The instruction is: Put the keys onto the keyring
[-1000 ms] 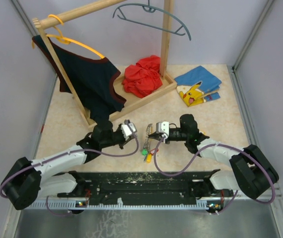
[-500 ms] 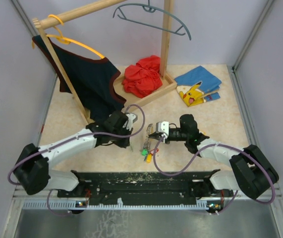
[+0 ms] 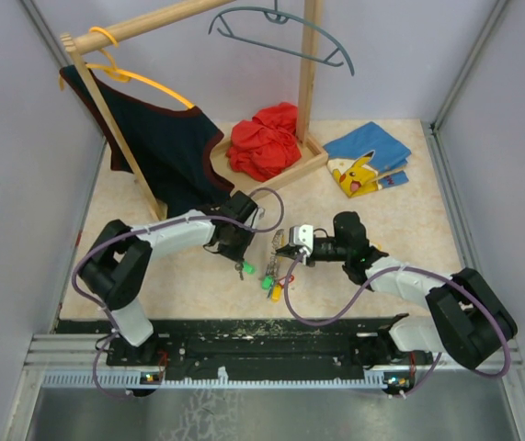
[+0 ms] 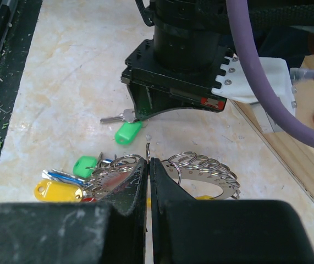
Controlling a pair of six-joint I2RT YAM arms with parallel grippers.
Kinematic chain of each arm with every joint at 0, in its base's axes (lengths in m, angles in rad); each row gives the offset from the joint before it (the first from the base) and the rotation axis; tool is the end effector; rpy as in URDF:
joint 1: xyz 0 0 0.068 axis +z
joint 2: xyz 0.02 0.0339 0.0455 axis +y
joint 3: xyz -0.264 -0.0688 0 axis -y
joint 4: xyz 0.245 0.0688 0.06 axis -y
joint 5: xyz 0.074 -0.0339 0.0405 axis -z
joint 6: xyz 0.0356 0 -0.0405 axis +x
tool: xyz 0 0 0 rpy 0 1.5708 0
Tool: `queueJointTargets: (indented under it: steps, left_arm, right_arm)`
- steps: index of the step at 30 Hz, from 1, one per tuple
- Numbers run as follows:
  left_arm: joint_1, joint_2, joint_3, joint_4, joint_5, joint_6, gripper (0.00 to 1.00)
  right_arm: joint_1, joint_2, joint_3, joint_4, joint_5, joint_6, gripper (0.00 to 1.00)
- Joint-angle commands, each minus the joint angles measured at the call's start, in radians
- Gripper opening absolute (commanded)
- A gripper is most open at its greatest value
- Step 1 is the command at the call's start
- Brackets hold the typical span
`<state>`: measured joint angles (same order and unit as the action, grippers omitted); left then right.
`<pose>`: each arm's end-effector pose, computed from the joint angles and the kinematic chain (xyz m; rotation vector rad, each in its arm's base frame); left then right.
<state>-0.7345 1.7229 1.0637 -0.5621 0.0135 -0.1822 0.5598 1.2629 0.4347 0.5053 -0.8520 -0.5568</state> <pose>0.2431 -0.2202 0.1689 0.7733 2.7165 -0.2377 0.1911 0.1514 0.1942 -1.4225 1.1903 0.8020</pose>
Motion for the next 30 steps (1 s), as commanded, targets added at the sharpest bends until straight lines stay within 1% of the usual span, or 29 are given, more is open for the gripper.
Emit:
queueJointTargets:
  steps: [1,7,14,17,19,22,27,30]
  left_arm:
    - [0.016,0.025,0.025,0.032,-0.02,0.024,0.0]
    - [0.03,-0.038,-0.052,0.128,-0.009,-0.013,0.08]
    - [0.03,-0.07,-0.097,0.168,0.034,-0.031,0.08]
    - [0.033,-0.081,-0.112,0.183,0.043,-0.033,0.11]
    - [0.039,-0.094,-0.123,0.199,0.061,-0.034,0.13]
    - [0.045,-0.114,-0.137,0.223,0.087,-0.039,0.21]
    - [0.066,-0.145,-0.162,0.26,0.122,-0.046,0.28]
    - [0.072,-0.144,-0.166,0.26,0.126,-0.046,0.3]
  right_arm:
    - [-0.012,-0.023,0.024,0.042,-0.01,-0.001,0.0]
    - [-0.012,-0.023,0.025,0.039,-0.011,-0.001,0.0]
    - [-0.012,-0.022,0.028,0.036,-0.018,0.0,0.0]
    - [-0.012,-0.02,0.029,0.035,-0.023,0.003,0.0]
    - [-0.012,-0.018,0.029,0.034,-0.025,0.002,0.0]
    - [-0.012,-0.016,0.031,0.032,-0.03,0.002,0.0]
    - [-0.012,-0.015,0.032,0.032,-0.033,0.002,0.0]
    - [-0.012,-0.014,0.034,0.031,-0.035,0.001,0.0]
